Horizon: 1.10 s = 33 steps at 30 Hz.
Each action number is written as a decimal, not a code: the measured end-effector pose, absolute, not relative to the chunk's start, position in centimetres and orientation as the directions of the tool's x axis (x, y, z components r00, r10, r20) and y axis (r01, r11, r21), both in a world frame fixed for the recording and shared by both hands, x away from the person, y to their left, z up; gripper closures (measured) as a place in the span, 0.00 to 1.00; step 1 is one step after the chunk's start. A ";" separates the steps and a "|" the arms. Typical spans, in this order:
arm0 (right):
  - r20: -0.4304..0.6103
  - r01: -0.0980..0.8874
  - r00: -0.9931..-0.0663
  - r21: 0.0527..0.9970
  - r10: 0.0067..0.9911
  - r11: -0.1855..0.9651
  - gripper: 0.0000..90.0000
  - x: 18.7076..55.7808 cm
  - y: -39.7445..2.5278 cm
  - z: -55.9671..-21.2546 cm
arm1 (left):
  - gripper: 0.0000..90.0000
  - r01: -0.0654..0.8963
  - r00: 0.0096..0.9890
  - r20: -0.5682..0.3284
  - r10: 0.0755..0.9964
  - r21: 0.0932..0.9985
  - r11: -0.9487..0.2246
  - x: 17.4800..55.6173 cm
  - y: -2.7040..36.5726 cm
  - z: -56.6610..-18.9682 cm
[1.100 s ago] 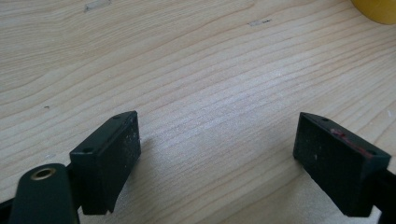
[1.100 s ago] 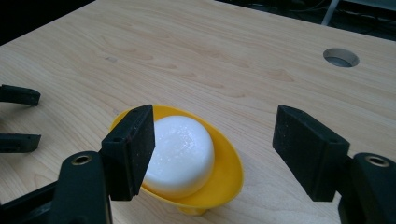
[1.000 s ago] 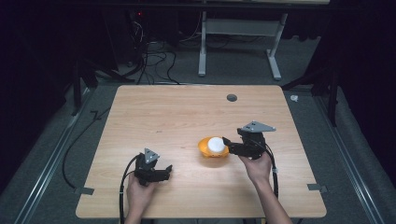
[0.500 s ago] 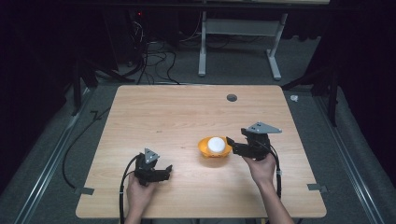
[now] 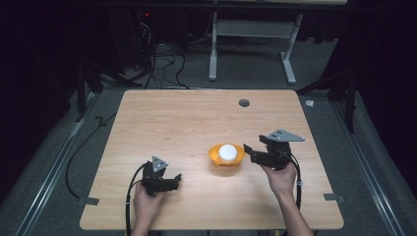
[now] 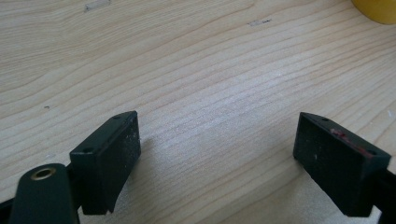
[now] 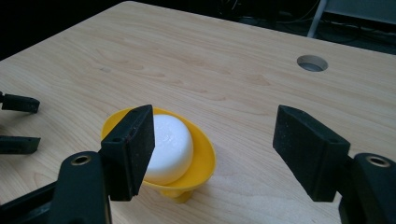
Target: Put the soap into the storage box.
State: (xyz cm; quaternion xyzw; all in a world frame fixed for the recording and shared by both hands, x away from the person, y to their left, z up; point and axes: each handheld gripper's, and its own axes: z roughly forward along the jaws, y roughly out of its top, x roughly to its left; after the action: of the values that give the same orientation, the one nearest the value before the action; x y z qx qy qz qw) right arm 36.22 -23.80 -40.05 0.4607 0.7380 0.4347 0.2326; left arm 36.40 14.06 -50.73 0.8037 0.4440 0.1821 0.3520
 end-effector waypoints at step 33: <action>0.046 0.469 -0.399 0.868 0.916 0.161 0.33 33.8 -27.2 -40.0 | 0.17 0.585 0.539 -0.018 0.842 0.727 -0.359 36.4 14.1 -50.7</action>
State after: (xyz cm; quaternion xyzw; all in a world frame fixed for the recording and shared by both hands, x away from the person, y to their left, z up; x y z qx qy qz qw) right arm 33.85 -27.19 -39.96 0.4833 0.7165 0.4314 0.2589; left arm 36.39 14.06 -50.73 0.8038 0.4437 0.1826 0.3516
